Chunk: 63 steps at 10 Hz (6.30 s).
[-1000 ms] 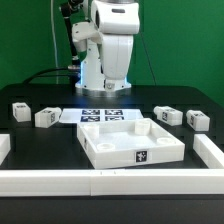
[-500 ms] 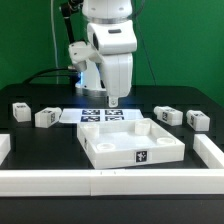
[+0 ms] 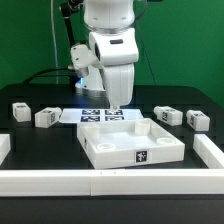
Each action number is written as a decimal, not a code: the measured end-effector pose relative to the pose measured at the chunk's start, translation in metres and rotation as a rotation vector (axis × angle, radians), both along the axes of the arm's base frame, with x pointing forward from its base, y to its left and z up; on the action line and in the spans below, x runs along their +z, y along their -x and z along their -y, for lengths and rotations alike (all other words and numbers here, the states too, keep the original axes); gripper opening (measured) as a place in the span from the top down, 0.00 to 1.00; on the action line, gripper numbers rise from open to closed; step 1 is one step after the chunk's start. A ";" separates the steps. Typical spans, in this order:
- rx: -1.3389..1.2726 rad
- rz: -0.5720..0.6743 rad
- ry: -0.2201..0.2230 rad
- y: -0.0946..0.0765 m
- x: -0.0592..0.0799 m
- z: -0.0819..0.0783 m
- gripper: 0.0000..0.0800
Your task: Assemble square table
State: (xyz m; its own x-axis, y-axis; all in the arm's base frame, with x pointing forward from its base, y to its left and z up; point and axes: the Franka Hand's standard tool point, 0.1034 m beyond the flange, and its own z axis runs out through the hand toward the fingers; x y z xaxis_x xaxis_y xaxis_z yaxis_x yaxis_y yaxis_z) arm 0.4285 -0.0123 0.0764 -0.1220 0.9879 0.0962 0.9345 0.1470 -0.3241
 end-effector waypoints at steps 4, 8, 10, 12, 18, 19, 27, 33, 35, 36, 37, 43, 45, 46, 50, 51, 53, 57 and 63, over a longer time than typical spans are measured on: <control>-0.013 -0.080 -0.097 0.017 -0.038 0.010 0.19; -0.076 -0.089 -0.114 0.015 -0.046 0.020 0.19; -0.077 -0.090 -0.114 0.015 -0.047 0.020 0.19; -0.064 0.134 -0.097 0.002 -0.041 0.035 0.19; -0.092 0.252 -0.062 0.015 -0.039 0.040 0.19; -0.052 0.281 -0.059 0.012 -0.039 0.043 0.19; 0.217 0.447 -0.024 0.019 -0.042 0.067 0.19; 0.345 0.569 -0.063 -0.002 -0.050 0.031 0.19; 0.330 0.565 -0.065 -0.001 -0.052 0.029 0.19; 0.323 0.565 -0.065 -0.001 -0.052 0.030 0.22; 0.319 0.564 -0.065 -0.001 -0.052 0.029 0.22; 0.312 0.569 -0.065 -0.002 -0.051 0.028 0.94; 0.310 0.569 -0.065 -0.002 -0.051 0.028 0.94; 0.308 0.569 -0.065 -0.002 -0.051 0.028 0.94; 0.302 0.568 -0.066 -0.002 -0.051 0.028 0.94; 0.253 0.566 -0.065 -0.003 -0.050 0.023 0.94; 0.144 0.562 -0.074 -0.010 -0.047 -0.018 0.94; -0.029 0.523 -0.066 -0.053 -0.048 -0.063 0.94; -0.141 0.450 -0.035 -0.064 -0.049 -0.076 0.94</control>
Offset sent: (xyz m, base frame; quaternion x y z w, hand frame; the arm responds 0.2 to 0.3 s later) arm 0.0027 0.0020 -0.0253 0.1433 0.0811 -0.0095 0.9863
